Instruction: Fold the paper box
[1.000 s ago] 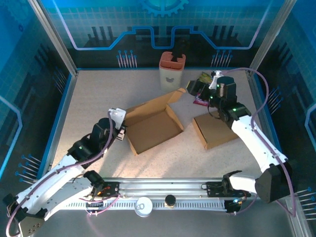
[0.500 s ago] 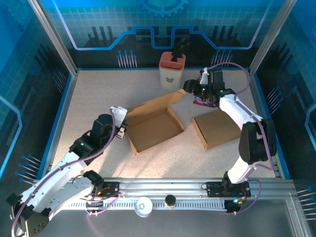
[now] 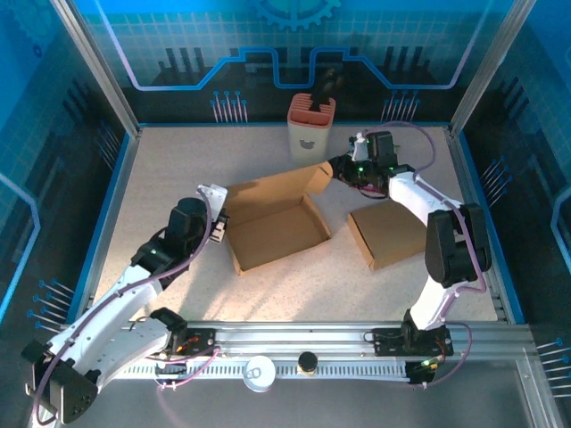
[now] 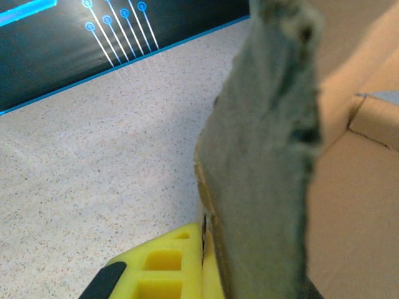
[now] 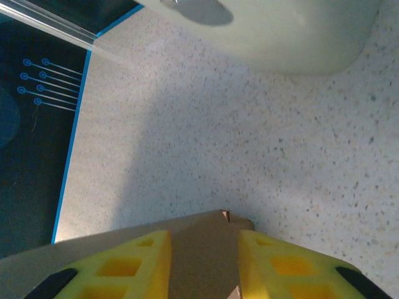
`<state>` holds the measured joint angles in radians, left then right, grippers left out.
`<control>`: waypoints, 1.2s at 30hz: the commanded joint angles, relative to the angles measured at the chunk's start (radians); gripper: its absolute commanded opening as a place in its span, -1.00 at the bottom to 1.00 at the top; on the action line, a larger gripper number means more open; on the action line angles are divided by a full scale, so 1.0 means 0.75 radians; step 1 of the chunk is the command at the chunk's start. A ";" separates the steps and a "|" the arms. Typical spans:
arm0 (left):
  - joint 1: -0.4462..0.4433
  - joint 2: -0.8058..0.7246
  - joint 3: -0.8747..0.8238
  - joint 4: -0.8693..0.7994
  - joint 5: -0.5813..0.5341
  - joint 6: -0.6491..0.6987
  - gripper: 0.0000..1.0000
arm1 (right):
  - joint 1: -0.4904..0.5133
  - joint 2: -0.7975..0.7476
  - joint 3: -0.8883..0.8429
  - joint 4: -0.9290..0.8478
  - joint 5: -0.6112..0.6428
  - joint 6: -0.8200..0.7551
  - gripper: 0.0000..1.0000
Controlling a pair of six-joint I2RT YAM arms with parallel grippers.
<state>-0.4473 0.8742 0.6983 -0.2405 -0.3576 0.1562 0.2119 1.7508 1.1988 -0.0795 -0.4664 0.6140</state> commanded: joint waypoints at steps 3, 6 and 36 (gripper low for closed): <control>0.020 0.067 -0.033 0.184 0.017 -0.029 -1.00 | 0.066 -0.064 -0.078 0.099 -0.055 0.043 -0.42; 0.020 0.103 -0.060 0.273 0.015 -0.046 -1.00 | 0.089 -0.109 -0.145 0.153 -0.028 0.078 -0.43; 0.081 0.384 -0.402 1.284 0.139 -0.180 -1.00 | 0.157 -0.156 -0.211 0.181 0.035 0.089 -0.47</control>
<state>-0.3756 1.1416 0.4488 0.5644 -0.3645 0.0246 0.2874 1.6588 1.0462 0.0376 -0.3969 0.6991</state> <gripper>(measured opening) 0.052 0.266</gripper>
